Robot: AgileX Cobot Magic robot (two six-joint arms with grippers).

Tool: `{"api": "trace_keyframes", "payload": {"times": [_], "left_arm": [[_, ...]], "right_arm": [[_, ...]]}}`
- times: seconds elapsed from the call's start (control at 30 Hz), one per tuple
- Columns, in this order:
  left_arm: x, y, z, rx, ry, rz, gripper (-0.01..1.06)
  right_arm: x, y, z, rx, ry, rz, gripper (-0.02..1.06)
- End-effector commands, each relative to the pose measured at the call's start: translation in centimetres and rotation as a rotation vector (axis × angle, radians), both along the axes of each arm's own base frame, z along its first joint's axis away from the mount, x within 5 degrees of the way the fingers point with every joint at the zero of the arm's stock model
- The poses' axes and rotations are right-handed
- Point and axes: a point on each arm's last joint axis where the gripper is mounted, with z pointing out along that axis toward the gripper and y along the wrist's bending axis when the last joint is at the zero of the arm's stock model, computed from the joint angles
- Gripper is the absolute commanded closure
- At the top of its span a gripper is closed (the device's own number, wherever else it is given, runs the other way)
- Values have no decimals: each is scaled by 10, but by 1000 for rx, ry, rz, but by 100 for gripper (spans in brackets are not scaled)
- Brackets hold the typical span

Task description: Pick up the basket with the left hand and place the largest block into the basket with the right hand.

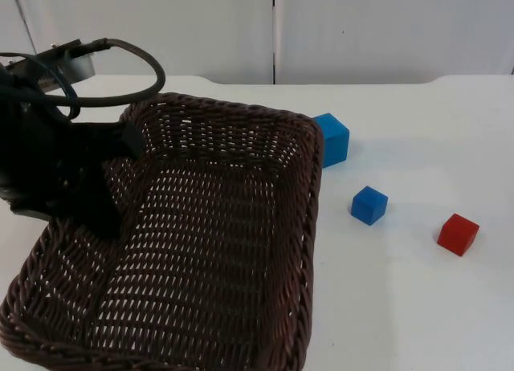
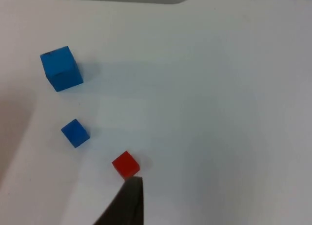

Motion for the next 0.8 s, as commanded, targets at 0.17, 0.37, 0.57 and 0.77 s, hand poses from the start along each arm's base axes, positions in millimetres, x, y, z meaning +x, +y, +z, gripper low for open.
{"api": "trace_keyframes", "payload": {"times": [0.17,0.37,0.57,0.77], "left_arm": [[0,-1,4,-14,-17,14,105],[0,0,4,-11,-24,16,105],[1,0,4,-11,-26,17,105],[1,0,4,-10,-27,16,105]], "right_arm": [[37,2,-13,9,26,-4,0],[54,6,-23,55,46,3,0],[73,10,-38,81,77,34,0],[90,14,-49,110,120,44,0]]}}
